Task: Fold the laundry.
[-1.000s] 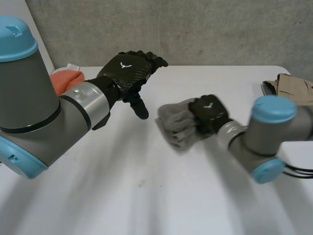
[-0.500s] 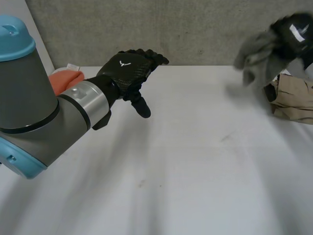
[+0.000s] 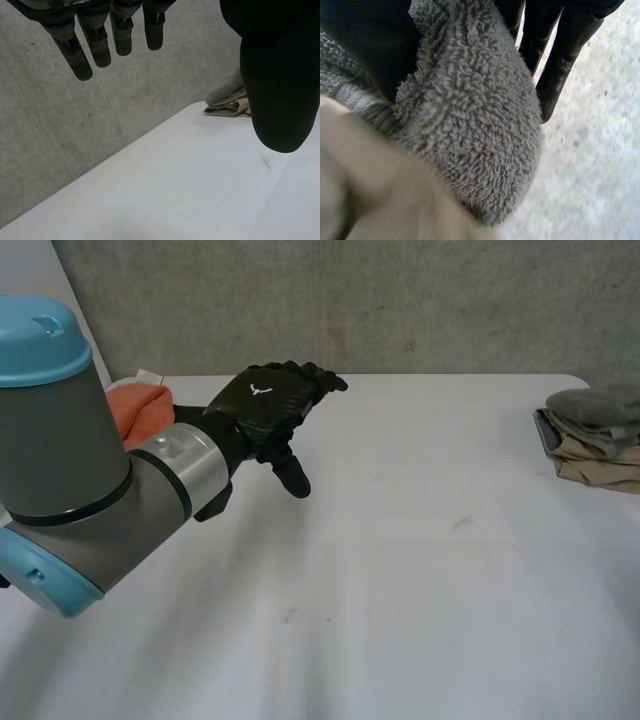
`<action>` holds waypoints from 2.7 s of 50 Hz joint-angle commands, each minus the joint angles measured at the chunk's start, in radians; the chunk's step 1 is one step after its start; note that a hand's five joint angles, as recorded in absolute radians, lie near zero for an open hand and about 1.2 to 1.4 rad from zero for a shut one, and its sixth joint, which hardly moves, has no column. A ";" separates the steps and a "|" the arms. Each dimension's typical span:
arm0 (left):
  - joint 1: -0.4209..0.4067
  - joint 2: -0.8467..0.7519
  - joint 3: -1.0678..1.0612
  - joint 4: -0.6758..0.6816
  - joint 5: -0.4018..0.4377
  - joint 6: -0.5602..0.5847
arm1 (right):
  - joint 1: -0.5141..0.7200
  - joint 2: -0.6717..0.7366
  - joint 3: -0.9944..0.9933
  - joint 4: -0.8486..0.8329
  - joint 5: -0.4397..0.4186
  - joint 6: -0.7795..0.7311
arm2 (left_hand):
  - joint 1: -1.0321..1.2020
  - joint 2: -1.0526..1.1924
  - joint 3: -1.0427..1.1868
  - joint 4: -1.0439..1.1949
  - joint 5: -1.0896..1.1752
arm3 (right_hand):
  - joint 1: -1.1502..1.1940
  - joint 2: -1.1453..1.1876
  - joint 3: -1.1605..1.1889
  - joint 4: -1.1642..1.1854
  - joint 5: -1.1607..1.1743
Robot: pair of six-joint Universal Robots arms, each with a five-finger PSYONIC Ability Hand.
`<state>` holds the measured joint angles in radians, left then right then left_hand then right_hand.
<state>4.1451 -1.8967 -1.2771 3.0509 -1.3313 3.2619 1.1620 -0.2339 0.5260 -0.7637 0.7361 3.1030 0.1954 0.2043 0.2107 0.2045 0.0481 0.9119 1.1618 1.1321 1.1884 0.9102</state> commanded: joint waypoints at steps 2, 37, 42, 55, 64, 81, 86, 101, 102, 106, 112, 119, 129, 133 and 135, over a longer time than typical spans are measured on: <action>-0.011 -0.005 0.012 0.000 0.000 -0.004 | -0.045 -0.073 0.139 -0.003 -0.066 -0.011 | 0.062 0.053 0.047 0.053 0.035 | 0.372 0.122 0.152 0.096 0.199; -0.029 0.088 0.015 0.000 0.012 0.001 | 0.095 -0.876 0.612 0.221 0.514 -0.450 | 0.050 0.042 0.035 0.041 0.023 | -0.737 -0.987 -0.958 -1.014 -0.910; -0.029 0.106 -0.010 0.002 0.020 0.001 | 0.260 -1.011 0.771 0.228 0.502 -0.293 | 0.045 0.036 0.029 0.035 0.017 | -0.737 -0.987 -0.958 -1.014 -0.910; 0.179 0.125 -0.073 0.049 0.093 0.015 | 0.706 -1.084 1.157 0.218 0.506 -0.181 | 0.018 0.009 0.003 0.009 -0.009 | -0.737 -0.987 -0.958 -1.014 -0.910; 0.464 -0.074 -0.027 0.259 0.080 0.189 | 0.743 -1.078 1.288 0.228 0.511 -0.312 | 0.030 0.021 0.015 0.021 0.003 | -0.737 -0.987 -0.958 -1.014 -0.910; 0.552 -0.594 0.275 0.269 0.051 0.521 | 0.725 -1.050 1.353 0.230 0.511 -0.356 | 0.713 0.704 0.697 0.704 0.685 | -0.737 -0.987 -0.958 -1.014 -0.910; 0.541 -0.604 0.286 0.330 -0.048 0.561 | 0.723 -1.052 1.353 0.230 0.513 -0.357 | 1.201 1.192 1.186 1.192 1.174 | -0.737 -0.987 -0.958 -1.014 -0.910; 0.233 -0.142 -0.036 0.367 -0.120 0.179 | 0.717 -1.081 1.322 0.228 0.589 -0.356 | 1.201 1.192 1.186 1.192 1.174 | -0.737 -0.987 -0.958 -1.014 -0.910; 0.196 -0.113 -0.063 0.358 -0.118 0.127 | 0.708 -1.085 1.315 0.228 0.601 -0.356 | 1.201 1.192 1.186 1.192 1.174 | -0.737 -0.987 -0.958 -1.014 -0.910; 0.048 -0.042 -0.157 0.309 -0.083 -0.066 | 0.682 -1.090 1.301 0.228 0.620 -0.353 | 1.201 1.192 1.186 1.192 1.174 | -0.737 -0.987 -0.958 -1.014 -0.910; -0.134 -0.105 -0.179 0.223 -0.023 -0.251 | 0.668 -1.091 1.295 0.228 0.622 -0.351 | 0.773 0.764 0.757 0.763 0.745 | -0.737 -0.987 -0.958 -1.014 -0.910; -0.135 -0.157 -0.081 0.098 -0.176 -0.208 | 0.659 -1.091 1.296 0.239 0.623 -0.346 | 0.112 0.103 0.097 0.103 0.085 | -0.737 -0.987 -0.958 -1.014 -0.910; 0.053 -0.068 -0.108 0.112 -0.236 -0.028 | 0.670 -1.093 1.244 0.487 0.606 -0.351 | 0.109 0.100 0.094 0.100 0.082 | -0.737 -0.987 -0.958 -1.014 -0.910; 0.109 -0.067 -0.125 0.112 -0.235 0.100 | 0.685 -1.093 1.203 0.654 0.592 -0.345 | 0.112 0.103 0.097 0.103 0.085 | -0.737 -0.987 -0.958 -1.014 -0.910; 0.130 -0.071 -0.125 0.112 -0.236 0.165 | 0.693 -1.091 1.192 0.711 0.585 -0.340 | 0.112 0.103 0.097 0.103 0.085 | -0.737 -0.987 -0.958 -1.014 -0.910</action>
<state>4.2117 -1.9687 -1.3873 3.1607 -1.5731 3.2715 1.8354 -1.3269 1.7642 -0.2507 1.3382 2.7521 0.3280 0.3078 0.3164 0.3061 0.1237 0.2045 0.2220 0.2080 0.2347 0.0641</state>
